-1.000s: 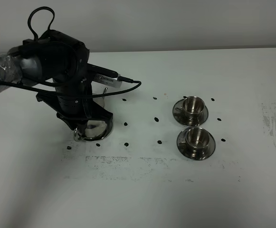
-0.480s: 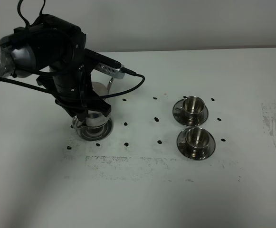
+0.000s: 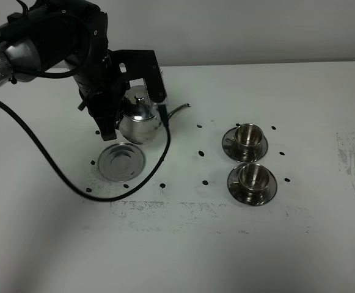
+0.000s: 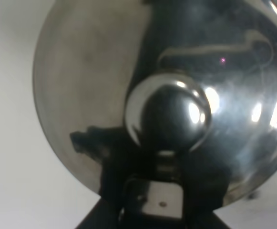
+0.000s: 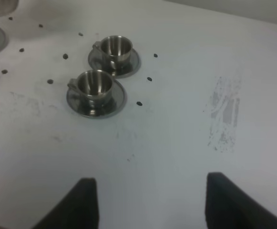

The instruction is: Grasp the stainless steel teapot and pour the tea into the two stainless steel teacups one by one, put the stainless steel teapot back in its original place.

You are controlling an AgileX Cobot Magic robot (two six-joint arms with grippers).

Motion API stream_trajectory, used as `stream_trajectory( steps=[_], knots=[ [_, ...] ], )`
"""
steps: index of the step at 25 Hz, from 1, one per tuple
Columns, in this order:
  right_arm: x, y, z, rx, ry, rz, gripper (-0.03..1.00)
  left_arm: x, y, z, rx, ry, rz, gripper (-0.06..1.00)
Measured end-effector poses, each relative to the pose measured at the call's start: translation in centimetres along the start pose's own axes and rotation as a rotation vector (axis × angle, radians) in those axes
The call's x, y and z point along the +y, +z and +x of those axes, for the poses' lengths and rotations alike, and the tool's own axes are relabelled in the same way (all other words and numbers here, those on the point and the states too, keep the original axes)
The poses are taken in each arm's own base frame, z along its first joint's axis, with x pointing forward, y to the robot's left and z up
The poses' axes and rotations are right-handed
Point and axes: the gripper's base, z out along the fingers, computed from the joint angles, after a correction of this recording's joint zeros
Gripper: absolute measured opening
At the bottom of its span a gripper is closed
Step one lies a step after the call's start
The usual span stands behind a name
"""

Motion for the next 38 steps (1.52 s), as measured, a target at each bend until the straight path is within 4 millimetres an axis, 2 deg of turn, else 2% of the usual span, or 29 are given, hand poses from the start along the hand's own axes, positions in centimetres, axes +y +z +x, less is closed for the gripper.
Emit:
stream_trajectory(
  steps=[3, 6, 20, 28, 38],
  knots=[
    [0.0, 0.0, 0.0, 0.0, 0.0, 0.0, 0.48, 0.4, 0.0, -0.6, -0.046, 0.186, -0.053, 0.18],
    [0.0, 0.0, 0.0, 0.0, 0.0, 0.0, 0.48, 0.8, 0.1, -1.6, -0.087, 0.246, -0.124, 0.18],
    [0.0, 0.0, 0.0, 0.0, 0.0, 0.0, 0.48, 2.7, 2.9, -6.6, -0.133, 0.273, -0.204, 0.18],
    [0.0, 0.0, 0.0, 0.001, 0.0, 0.0, 0.48, 3.1, 4.0, -8.0, -0.11, 0.31, -0.262, 0.18],
    [0.0, 0.0, 0.0, 0.001, 0.0, 0.0, 0.48, 2.2, 5.9, -9.5, -0.104, 0.361, -0.257, 0.18]
  ],
)
